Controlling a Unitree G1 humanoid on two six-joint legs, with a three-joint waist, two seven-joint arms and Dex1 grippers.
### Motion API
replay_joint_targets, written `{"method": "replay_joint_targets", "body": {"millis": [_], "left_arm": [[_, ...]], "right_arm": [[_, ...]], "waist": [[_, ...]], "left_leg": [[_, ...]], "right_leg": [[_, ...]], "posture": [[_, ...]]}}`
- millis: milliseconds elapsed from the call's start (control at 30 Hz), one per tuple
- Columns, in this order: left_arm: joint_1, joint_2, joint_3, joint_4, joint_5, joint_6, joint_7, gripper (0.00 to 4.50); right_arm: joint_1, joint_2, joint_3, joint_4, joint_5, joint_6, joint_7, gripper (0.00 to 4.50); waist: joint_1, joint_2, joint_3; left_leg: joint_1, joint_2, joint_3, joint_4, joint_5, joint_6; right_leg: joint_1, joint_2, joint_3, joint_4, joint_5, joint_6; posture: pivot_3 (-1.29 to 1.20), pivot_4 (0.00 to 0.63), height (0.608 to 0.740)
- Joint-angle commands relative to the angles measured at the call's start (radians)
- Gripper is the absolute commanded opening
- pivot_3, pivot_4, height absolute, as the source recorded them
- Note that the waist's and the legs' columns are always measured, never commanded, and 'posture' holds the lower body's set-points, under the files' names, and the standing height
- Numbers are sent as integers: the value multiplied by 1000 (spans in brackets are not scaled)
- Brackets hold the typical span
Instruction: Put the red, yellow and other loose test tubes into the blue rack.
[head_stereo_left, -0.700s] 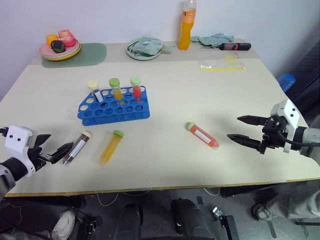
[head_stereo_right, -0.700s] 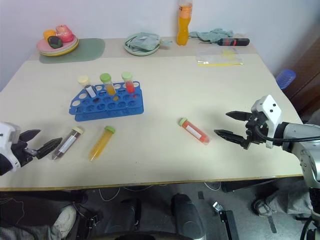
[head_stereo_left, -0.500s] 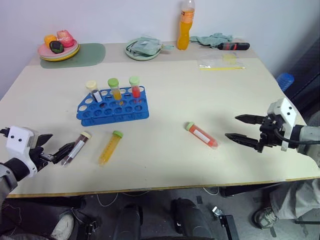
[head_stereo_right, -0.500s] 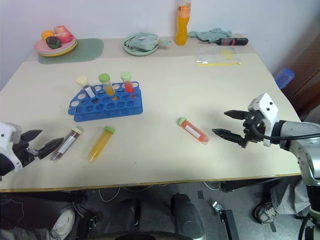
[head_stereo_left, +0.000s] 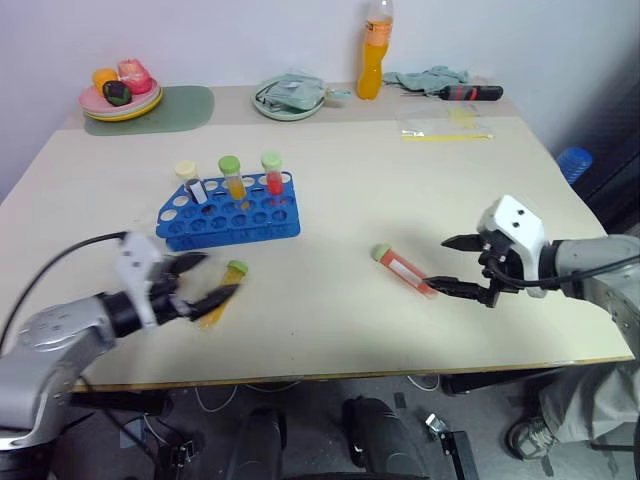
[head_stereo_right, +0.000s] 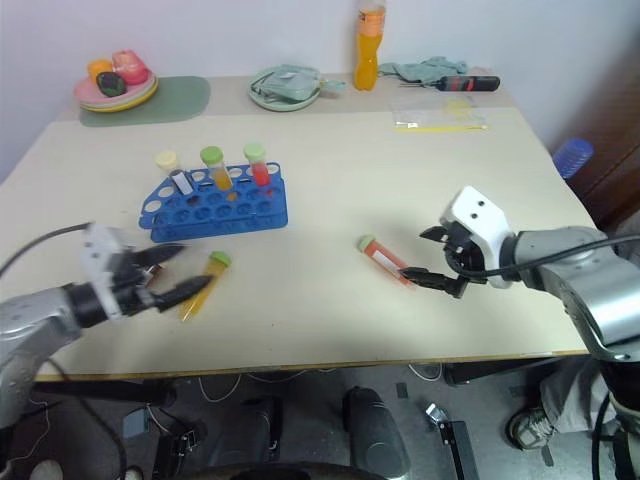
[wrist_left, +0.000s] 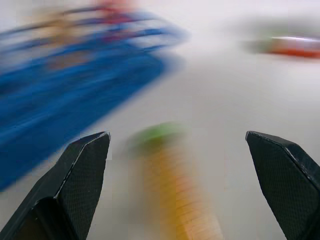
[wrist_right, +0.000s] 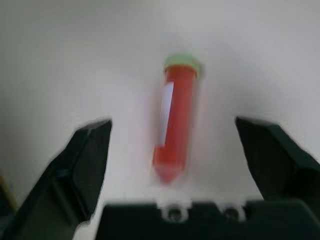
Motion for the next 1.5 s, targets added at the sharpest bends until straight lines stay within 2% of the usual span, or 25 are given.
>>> {"method": "replay_joint_targets", "body": {"millis": [33,100,233,400,667,767,967,1067,1133,1267,1300,1367,1500], "left_arm": [[-42,14,-144,-28,76,-60,-51,4499],[-68,-6,-185,-12,82,-72,-57,4499],[-90,-46,-222,-5,86,-90,-54,4499],[-54,-42,-238,-15,122,-120,-59,4499],[-10,-52,-227,-37,130,-124,-39,4499],[-3,-61,-215,-34,122,-125,-29,4500],[26,-67,-208,-1,136,-174,-31,4500],[46,-69,-194,11,135,-195,-29,4500],[66,-70,-168,21,132,-206,-17,4500],[100,-90,-59,72,119,-225,26,4500],[101,-107,-22,97,126,-242,55,4500],[98,-148,47,145,143,-289,119,4500],[79,-187,92,189,158,-338,161,4500]], "right_arm": [[-160,68,93,32,-11,266,-102,4350],[-243,118,157,56,-25,354,-145,4350],[-374,242,203,153,-30,510,-226,4350],[-423,312,274,217,-11,522,-305,4350],[-443,343,349,293,-22,522,-389,4350],[-462,345,367,308,-8,522,-389,3566],[-473,351,394,294,8,522,-387,795],[-472,363,363,270,3,513,-377,763],[-473,376,323,246,0,450,-363,763],[-405,432,230,160,-35,36,-301,763],[-391,500,197,168,-49,-74,-331,763],[-363,705,114,231,-33,-280,-402,763],[-339,956,100,403,-116,-639,-444,763]], "waist": [[-5,0,0],[-4,0,0],[4,0,0],[8,0,0],[4,0,0],[3,0,0],[3,0,0],[3,0,0],[1,0,0],[2,1,0],[3,0,0],[-6,-1,-1],[-9,-1,-1]], "left_leg": [[0,0,0,0,0,0],[0,1,-1,-1,0,0],[-1,0,-1,0,0,0],[-2,0,-1,0,0,0],[-2,0,-1,0,0,1],[-2,0,-1,0,0,1],[-2,0,-1,0,0,1],[-2,0,-1,0,0,1],[-2,0,-1,0,0,1],[-2,1,-1,-1,-1,1],[-2,1,-1,-1,-1,1],[-1,1,-1,-1,-1,1],[-2,2,-1,-1,-1,1]], "right_leg": [[0,1,0,0,0,0],[-1,2,0,1,0,0],[-2,1,0,1,0,0],[-2,0,0,1,0,0],[-2,0,0,1,0,0],[-2,0,0,1,0,0],[-2,0,0,1,0,0],[-2,1,0,1,0,0],[-2,1,0,1,0,0],[-3,1,0,1,0,0],[-3,1,-1,1,0,0],[-3,1,0,1,0,0],[-3,2,-1,3,0,0]], "posture": [[0,150,740],[0,150,740],[0,150,740],[0,150,740],[0,150,740],[0,150,740],[0,150,740],[0,150,740],[0,150,740],[0,150,740],[0,150,740],[0,150,740],[0,150,740]]}}
